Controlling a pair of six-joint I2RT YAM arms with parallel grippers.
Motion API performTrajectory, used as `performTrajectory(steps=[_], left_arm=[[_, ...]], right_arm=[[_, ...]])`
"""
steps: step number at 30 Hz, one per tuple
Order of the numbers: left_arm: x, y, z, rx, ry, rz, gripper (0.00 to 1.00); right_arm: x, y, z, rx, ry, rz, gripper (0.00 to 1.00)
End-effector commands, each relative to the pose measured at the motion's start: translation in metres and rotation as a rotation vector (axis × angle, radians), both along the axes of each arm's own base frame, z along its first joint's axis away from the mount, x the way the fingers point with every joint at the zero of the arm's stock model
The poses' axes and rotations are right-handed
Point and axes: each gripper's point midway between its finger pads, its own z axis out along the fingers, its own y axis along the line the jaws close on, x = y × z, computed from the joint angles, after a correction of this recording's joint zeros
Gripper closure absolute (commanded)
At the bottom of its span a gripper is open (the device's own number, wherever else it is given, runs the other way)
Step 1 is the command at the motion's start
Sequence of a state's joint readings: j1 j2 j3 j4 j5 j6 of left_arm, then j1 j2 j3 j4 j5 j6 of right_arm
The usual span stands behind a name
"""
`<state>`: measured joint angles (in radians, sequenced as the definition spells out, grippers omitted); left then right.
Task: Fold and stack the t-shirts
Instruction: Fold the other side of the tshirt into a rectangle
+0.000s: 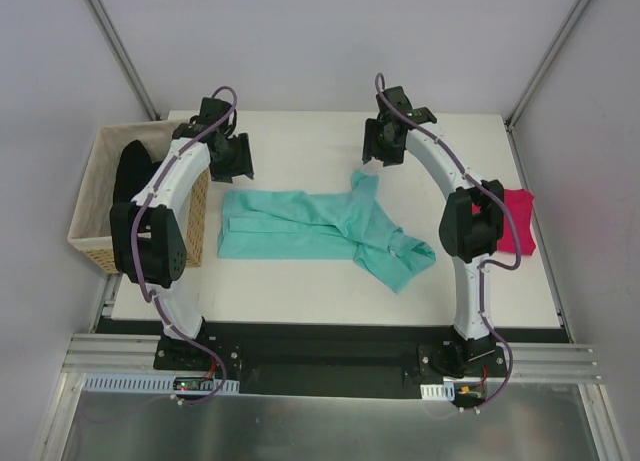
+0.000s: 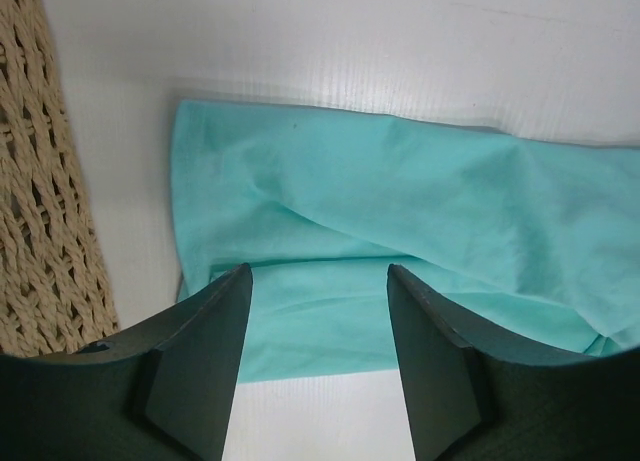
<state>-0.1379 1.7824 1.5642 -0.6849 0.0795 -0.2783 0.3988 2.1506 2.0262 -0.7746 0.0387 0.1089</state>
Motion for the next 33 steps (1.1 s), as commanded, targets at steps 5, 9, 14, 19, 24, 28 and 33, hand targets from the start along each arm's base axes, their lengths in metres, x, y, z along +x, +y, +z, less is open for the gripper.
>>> performTrajectory(steps=[5, 9, 14, 19, 24, 28, 33], left_arm=[[0.017, -0.010, 0.012, -0.035, -0.010, -0.018, 0.44], [0.020, -0.010, 0.009, -0.035, 0.003, -0.015, 0.44], [0.025, -0.009, 0.008, -0.026, 0.013, -0.020, 0.44], [0.030, -0.009, 0.009, -0.025, 0.017, -0.020, 0.44], [0.031, -0.010, 0.008, -0.027, 0.021, -0.018, 0.44], [0.028, -0.008, 0.007, -0.021, 0.031, -0.013, 0.44], [0.022, -0.006, 0.006, -0.013, 0.039, -0.008, 0.44]], right_arm=[[0.038, 0.001, -0.016, 0.047, 0.008, 0.018, 0.40], [0.040, 0.002, -0.027, 0.061, 0.027, 0.005, 0.41], [0.032, -0.007, -0.043, 0.075, 0.058, -0.036, 0.43], [0.029, -0.017, -0.050, 0.065, 0.075, -0.057, 0.47], [0.027, -0.024, -0.055, 0.071, 0.083, -0.078, 0.54], [0.030, -0.024, -0.060, 0.095, 0.100, -0.084, 0.82], [0.034, -0.026, -0.058, 0.099, 0.097, -0.091, 0.99]])
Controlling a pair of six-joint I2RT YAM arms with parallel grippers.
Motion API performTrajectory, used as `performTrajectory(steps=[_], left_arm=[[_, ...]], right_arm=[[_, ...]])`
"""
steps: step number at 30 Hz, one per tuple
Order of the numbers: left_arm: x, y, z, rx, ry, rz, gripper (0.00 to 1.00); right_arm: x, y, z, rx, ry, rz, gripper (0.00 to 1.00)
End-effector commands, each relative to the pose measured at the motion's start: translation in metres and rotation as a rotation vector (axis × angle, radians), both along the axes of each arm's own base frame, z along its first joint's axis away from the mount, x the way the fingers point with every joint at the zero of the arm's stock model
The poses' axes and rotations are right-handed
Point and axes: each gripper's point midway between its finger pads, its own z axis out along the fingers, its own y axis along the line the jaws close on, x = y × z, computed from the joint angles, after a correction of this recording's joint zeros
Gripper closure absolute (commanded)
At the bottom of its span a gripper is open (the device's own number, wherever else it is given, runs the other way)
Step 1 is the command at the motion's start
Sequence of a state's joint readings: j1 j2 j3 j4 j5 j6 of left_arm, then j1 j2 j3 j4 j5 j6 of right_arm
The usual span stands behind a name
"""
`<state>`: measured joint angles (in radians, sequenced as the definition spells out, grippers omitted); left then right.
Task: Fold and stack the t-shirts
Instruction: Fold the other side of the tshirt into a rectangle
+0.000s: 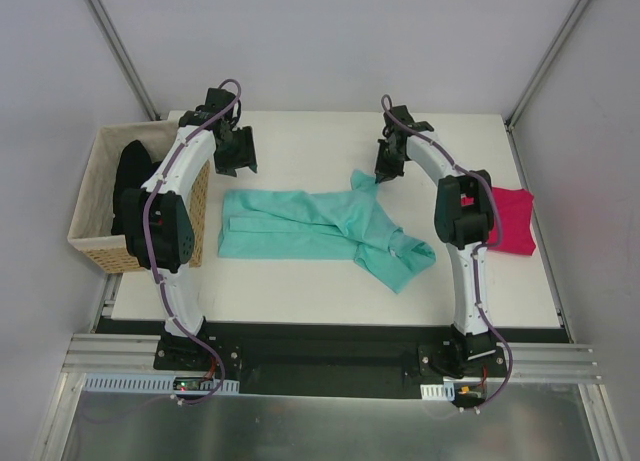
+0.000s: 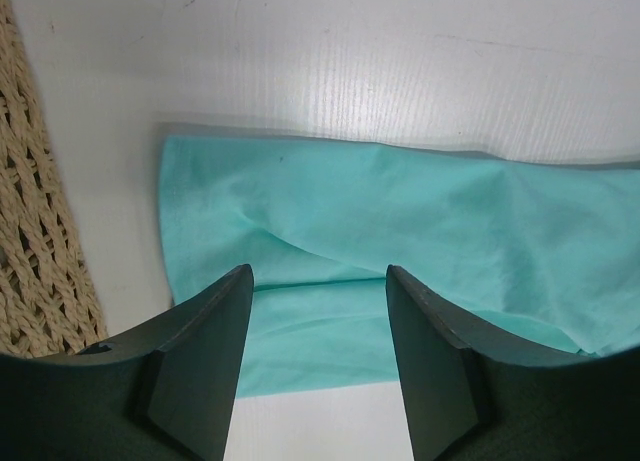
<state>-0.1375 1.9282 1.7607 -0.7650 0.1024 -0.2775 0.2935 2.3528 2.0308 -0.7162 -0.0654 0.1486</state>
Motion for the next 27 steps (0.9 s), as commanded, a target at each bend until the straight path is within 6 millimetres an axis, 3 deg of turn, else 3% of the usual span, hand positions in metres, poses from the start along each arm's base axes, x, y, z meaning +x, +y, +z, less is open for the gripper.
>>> performTrajectory(steps=[1, 19, 27], left_arm=[[-0.006, 0.002, 0.006, 0.005, 0.008, 0.006, 0.44], [-0.017, 0.000, 0.020, -0.021, -0.013, 0.014, 0.46], [-0.022, 0.001, 0.020, -0.018, -0.010, 0.019, 0.47]], right_arm=[[0.012, 0.003, 0.036, 0.037, -0.078, -0.002, 0.99], [0.028, -0.010, 0.131, -0.009, -0.303, 0.035, 0.99], [0.034, 0.001, 0.165, -0.007, -0.411, 0.131, 0.99]])
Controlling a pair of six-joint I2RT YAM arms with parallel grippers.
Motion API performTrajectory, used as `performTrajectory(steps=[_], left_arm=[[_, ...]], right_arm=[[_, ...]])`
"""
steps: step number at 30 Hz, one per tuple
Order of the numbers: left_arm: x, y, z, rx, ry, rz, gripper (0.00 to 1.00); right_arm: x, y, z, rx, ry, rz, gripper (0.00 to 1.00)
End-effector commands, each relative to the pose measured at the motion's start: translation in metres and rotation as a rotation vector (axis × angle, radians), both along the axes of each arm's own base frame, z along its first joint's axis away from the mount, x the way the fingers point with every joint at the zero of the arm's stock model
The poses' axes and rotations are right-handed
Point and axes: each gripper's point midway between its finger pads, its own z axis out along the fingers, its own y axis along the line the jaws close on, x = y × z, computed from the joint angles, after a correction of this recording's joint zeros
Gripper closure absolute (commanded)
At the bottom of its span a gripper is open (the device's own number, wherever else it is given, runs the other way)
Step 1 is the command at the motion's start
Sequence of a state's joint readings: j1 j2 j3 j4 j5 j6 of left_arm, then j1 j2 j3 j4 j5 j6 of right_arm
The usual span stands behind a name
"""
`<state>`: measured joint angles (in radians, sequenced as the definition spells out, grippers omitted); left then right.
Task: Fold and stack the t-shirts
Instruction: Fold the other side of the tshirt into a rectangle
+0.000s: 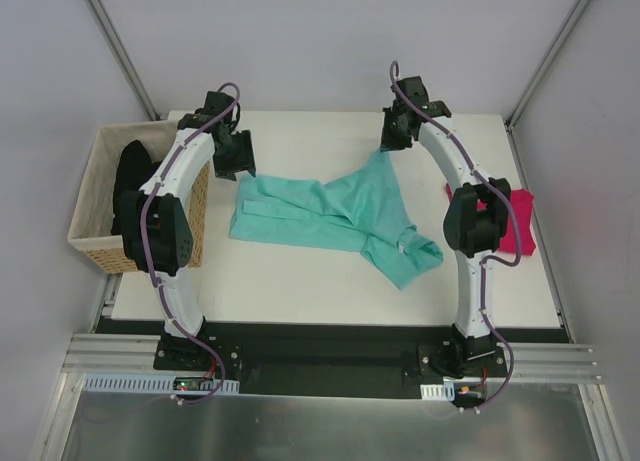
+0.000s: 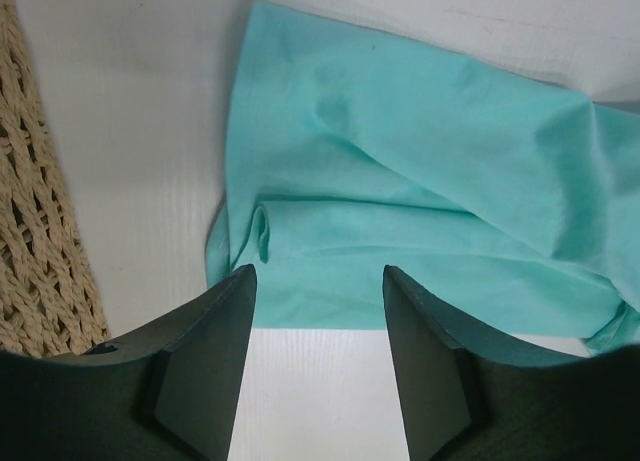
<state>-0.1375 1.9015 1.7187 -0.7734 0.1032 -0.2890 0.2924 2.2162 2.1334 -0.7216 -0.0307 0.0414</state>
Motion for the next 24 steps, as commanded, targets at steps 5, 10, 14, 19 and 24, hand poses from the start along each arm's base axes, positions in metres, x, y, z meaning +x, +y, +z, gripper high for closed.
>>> performTrajectory(steps=[5, 10, 14, 19, 24], left_arm=[[-0.013, 0.001, 0.022, -0.013, -0.035, 0.009, 0.47], [-0.016, 0.001, 0.020, -0.012, -0.031, 0.012, 0.47], [-0.018, 0.001, 0.019, -0.014, -0.031, 0.015, 0.47], [-0.020, 0.002, 0.016, -0.009, -0.026, 0.013, 0.47], [-0.019, 0.003, 0.016, -0.004, -0.025, 0.009, 0.47]], right_arm=[[0.005, 0.017, 0.066, 0.017, -0.165, 0.092, 0.99], [0.005, 0.009, 0.070, -0.086, -0.198, 0.089, 0.99], [0.008, -0.008, 0.072, -0.179, -0.217, 0.048, 0.99], [0.014, -0.031, 0.078, -0.288, -0.249, -0.006, 0.99], [0.020, -0.042, 0.084, -0.345, -0.283, -0.032, 0.99]])
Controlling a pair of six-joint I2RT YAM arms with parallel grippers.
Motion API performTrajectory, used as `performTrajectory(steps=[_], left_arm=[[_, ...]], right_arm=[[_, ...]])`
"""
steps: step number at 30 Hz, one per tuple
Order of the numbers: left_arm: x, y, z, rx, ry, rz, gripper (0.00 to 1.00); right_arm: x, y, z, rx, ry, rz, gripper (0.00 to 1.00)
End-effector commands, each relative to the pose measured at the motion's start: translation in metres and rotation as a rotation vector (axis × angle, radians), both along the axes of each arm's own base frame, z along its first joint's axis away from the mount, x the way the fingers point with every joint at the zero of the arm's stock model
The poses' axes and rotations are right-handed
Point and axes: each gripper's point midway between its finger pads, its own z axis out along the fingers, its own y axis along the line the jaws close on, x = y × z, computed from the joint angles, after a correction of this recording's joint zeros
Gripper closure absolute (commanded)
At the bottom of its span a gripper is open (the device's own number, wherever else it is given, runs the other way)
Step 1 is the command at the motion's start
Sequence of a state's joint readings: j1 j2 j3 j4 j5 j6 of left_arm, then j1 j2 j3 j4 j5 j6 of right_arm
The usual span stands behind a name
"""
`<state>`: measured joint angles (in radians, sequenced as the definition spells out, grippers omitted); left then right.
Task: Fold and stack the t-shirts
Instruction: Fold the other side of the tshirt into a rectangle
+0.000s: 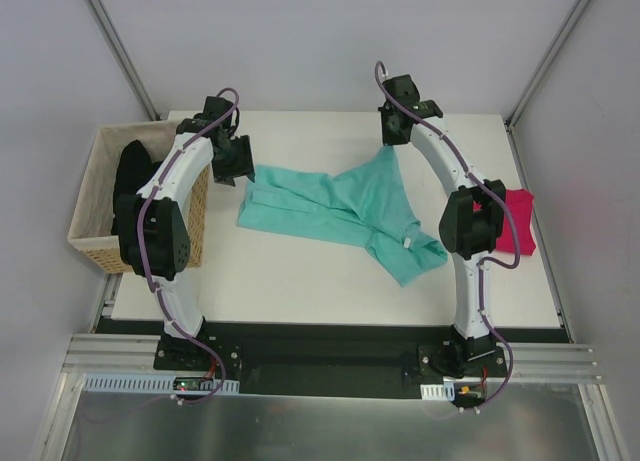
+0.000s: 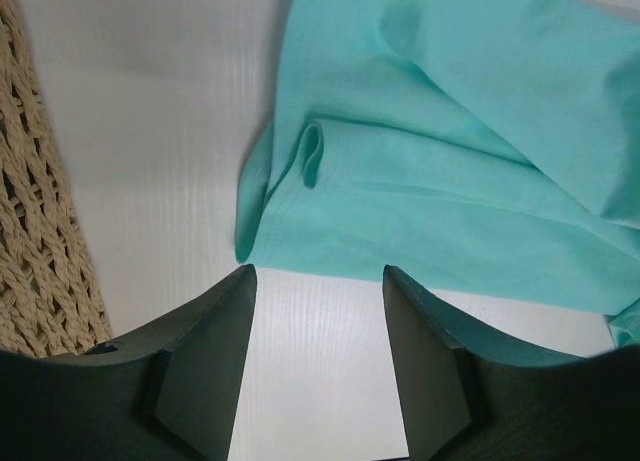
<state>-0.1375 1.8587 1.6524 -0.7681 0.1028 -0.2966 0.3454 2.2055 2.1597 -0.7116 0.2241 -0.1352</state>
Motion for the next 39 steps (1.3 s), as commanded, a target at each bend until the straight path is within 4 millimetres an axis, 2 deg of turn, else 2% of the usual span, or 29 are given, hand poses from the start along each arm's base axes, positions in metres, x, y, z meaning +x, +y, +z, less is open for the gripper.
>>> performTrajectory(steps=[1, 4, 8, 14, 18, 19, 22, 26, 30, 33, 39], left_arm=[[-0.004, 0.001, 0.021, -0.004, -0.048, 0.000, 0.47], [-0.004, 0.002, 0.021, 0.002, -0.051, -0.004, 0.47], [-0.003, 0.003, 0.021, 0.013, -0.055, -0.010, 0.47], [-0.002, 0.005, 0.015, 0.024, -0.041, -0.008, 0.46], [0.009, 0.001, 0.003, 0.015, -0.019, -0.023, 0.44], [0.016, -0.002, -0.003, 0.006, -0.009, -0.028, 0.44], [0.037, -0.008, -0.011, -0.010, -0.009, -0.041, 0.44], [0.066, -0.010, -0.014, -0.023, -0.033, -0.032, 0.44], [0.100, -0.010, -0.017, -0.059, -0.066, -0.017, 0.44], [0.118, -0.010, -0.020, -0.096, -0.081, -0.009, 0.43], [0.135, 0.001, -0.038, -0.161, -0.061, 0.024, 0.41]], right_arm=[[0.011, -0.023, 0.067, -0.067, -0.172, -0.052, 0.99], [0.017, -0.025, 0.067, -0.066, -0.188, -0.054, 0.99], [0.025, -0.016, 0.062, -0.032, -0.200, -0.019, 0.99], [0.024, -0.006, 0.056, -0.005, -0.189, -0.001, 0.99], [0.018, 0.003, 0.049, 0.010, -0.166, 0.028, 0.99], [0.015, 0.006, 0.043, 0.010, -0.149, 0.033, 0.99], [0.006, 0.013, 0.039, 0.018, -0.131, 0.056, 0.99], [-0.006, 0.021, 0.023, 0.017, -0.083, 0.078, 0.99], [-0.012, 0.026, 0.016, 0.014, -0.059, 0.086, 0.99], [-0.014, 0.028, 0.014, 0.021, -0.046, 0.091, 0.99], [-0.026, 0.038, 0.018, 0.037, -0.031, 0.108, 0.99]])
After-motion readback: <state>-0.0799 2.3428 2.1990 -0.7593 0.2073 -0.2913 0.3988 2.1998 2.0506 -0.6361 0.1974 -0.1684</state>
